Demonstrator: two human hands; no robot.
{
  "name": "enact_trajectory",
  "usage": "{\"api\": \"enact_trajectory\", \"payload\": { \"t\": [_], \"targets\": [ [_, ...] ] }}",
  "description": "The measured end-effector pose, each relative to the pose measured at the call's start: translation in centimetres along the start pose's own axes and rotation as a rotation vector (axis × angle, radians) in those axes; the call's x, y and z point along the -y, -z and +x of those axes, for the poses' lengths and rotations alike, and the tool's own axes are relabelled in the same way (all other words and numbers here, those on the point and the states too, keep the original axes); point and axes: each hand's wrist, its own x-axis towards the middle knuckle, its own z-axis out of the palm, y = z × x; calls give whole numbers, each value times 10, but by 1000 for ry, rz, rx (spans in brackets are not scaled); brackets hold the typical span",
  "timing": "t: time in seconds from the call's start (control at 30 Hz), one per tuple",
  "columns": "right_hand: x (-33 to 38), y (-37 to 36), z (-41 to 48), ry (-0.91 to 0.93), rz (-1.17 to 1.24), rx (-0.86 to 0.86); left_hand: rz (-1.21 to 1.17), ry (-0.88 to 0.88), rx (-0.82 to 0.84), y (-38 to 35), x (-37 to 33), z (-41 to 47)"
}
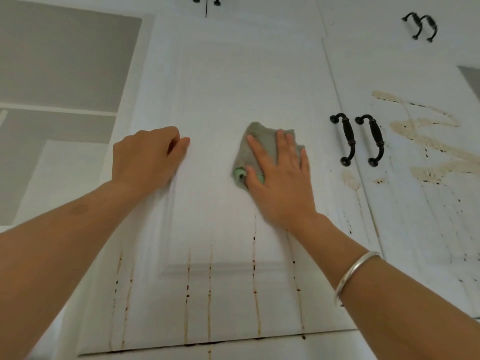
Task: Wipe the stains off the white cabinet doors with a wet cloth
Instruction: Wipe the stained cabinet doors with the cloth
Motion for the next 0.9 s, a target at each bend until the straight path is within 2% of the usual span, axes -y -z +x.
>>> {"api": "enact_trajectory", "payload": {
  "t": [0.13,0.23,0.4,0.57,0.73,0.9],
  "targets": [
    [-34,11,-3,-100,64,14,47,-15,-12,1,-4,-5],
    [-47,15,-13,-83,140,21,75,23,10,4,-6,-6],
    [-64,20,-41,-29,1,34,124,115,45,6,-17,-9],
    [-74,22,-57,12,-7,64,157,214,70,6,-28,-19],
    [-76,27,-46,-5,-33,113,152,201,124,12,-31,-21],
    [-23,22,-40,276,7,199,133,160,189,22,-23,-19]
  ]
}}
